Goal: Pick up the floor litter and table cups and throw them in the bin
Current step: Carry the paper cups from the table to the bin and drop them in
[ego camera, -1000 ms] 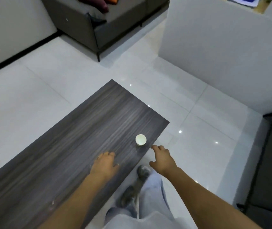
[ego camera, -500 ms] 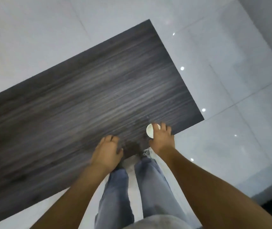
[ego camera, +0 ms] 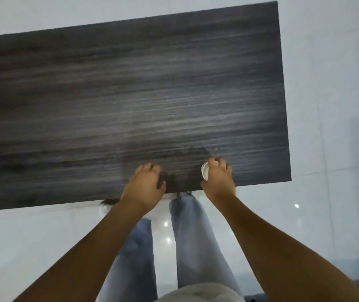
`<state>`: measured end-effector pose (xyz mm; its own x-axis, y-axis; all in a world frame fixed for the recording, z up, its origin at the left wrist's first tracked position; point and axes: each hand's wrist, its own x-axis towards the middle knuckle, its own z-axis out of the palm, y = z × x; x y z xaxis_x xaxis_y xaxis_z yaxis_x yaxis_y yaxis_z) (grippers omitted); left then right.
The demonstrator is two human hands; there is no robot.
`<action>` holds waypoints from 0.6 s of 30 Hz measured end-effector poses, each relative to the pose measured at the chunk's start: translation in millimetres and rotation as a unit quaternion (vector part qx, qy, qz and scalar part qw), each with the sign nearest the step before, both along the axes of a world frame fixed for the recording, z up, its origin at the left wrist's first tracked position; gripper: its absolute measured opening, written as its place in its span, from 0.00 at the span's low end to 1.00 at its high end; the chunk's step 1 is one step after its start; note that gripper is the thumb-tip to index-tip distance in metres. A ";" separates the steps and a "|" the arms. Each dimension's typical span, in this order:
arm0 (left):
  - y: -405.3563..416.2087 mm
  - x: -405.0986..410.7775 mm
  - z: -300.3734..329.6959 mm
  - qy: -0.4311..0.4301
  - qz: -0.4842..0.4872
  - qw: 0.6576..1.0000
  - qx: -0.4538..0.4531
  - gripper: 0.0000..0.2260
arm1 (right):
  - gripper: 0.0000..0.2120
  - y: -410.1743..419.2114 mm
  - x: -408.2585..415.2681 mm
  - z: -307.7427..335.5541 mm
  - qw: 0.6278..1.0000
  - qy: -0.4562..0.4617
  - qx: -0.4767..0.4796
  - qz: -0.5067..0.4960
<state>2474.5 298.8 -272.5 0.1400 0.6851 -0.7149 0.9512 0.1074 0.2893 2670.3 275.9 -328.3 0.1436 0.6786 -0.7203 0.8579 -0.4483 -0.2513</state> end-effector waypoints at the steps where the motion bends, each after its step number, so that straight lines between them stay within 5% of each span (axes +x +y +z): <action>1: -4.4 -7.3 7.3 0.001 0.012 1.000 0.002 0.16 | 0.29 2.9 -6.0 9.9 1.000 0.004 0.007 0.015; 9: -32.5 -111.6 92.6 0.011 0.120 0.990 0.074 0.18 | 0.30 36.5 -117.2 122.7 0.981 0.049 0.031 0.186; 18: -138.4 -325.5 185.7 0.064 0.259 0.951 0.156 0.19 | 0.30 -13.0 -350.3 222.7 0.928 0.089 0.086 0.353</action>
<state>2149.0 160.4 -86.9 -0.3477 0.8205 -0.4538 0.8239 0.4984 0.2698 2320.0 262.9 -105.5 -0.4905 0.6657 -0.5624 0.8607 0.2688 -0.4324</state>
